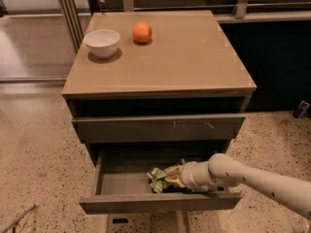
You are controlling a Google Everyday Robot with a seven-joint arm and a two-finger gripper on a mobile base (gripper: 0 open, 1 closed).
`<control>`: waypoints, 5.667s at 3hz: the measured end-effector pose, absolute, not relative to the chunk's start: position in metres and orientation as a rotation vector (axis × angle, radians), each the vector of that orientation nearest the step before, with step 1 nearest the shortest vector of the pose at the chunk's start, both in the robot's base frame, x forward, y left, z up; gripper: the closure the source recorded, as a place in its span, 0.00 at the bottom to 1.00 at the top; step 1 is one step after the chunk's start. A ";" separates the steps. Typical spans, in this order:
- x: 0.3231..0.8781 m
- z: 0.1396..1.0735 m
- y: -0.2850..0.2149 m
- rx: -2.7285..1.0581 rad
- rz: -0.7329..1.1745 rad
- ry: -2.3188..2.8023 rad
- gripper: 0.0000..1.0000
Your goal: Pick green jalapeno chip bag from middle drawer and place on counter
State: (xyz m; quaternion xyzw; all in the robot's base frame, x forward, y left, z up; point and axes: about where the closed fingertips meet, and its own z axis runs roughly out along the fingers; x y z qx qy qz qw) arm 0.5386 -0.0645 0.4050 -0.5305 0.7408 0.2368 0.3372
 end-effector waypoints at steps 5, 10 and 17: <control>0.505 0.630 0.002 -1.603 0.539 1.748 1.00; 0.544 0.846 -0.037 -1.284 0.423 1.807 1.00; 0.624 0.988 -0.059 -1.077 0.304 1.775 1.00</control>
Offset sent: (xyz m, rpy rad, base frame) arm -0.0003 0.0113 0.0361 0.0179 -0.0259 0.0439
